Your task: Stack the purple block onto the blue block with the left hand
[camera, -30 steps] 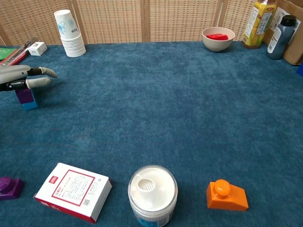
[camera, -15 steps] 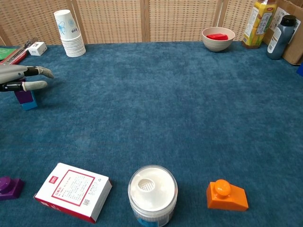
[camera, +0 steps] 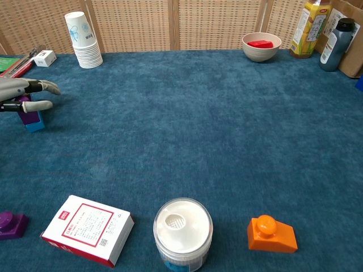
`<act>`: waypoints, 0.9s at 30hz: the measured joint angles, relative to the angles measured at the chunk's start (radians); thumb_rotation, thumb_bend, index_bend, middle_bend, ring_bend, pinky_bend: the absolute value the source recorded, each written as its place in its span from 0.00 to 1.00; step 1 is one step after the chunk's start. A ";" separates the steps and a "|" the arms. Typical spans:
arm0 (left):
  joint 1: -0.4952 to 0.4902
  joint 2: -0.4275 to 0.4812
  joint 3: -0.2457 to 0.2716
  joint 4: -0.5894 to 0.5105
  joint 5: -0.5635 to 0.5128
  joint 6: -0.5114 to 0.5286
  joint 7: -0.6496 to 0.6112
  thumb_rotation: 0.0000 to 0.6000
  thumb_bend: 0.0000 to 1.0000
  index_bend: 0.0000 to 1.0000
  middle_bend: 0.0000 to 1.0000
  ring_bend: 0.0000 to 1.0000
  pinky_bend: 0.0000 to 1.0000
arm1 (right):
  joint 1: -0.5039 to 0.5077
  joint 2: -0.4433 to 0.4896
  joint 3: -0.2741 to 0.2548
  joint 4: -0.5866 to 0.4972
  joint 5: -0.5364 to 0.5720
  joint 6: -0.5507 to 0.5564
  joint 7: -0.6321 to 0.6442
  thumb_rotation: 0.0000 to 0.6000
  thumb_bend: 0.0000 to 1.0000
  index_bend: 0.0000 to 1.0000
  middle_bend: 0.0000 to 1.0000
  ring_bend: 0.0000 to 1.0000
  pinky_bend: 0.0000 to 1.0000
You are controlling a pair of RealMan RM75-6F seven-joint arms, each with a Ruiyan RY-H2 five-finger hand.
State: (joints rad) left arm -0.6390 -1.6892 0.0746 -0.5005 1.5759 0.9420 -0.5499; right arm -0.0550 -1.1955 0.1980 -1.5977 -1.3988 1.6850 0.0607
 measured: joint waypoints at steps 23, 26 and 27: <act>-0.009 0.019 -0.017 -0.020 0.001 0.039 -0.011 0.00 0.17 0.13 0.01 0.00 0.00 | 0.001 -0.001 0.002 0.000 -0.001 -0.001 0.001 1.00 0.28 0.35 0.14 0.00 0.00; -0.014 0.027 -0.020 -0.037 0.003 0.045 -0.008 0.00 0.17 0.13 0.01 0.00 0.00 | 0.001 -0.002 0.001 0.002 -0.001 -0.002 0.002 1.00 0.28 0.35 0.14 0.00 0.00; -0.016 0.028 -0.019 -0.043 0.005 0.047 -0.003 0.00 0.17 0.14 0.01 0.00 0.00 | 0.001 -0.002 0.001 0.003 -0.001 -0.002 0.003 1.00 0.28 0.35 0.14 0.00 0.00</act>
State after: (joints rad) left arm -0.6555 -1.6608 0.0553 -0.5435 1.5809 0.9886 -0.5533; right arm -0.0536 -1.1976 0.1995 -1.5948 -1.3997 1.6833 0.0641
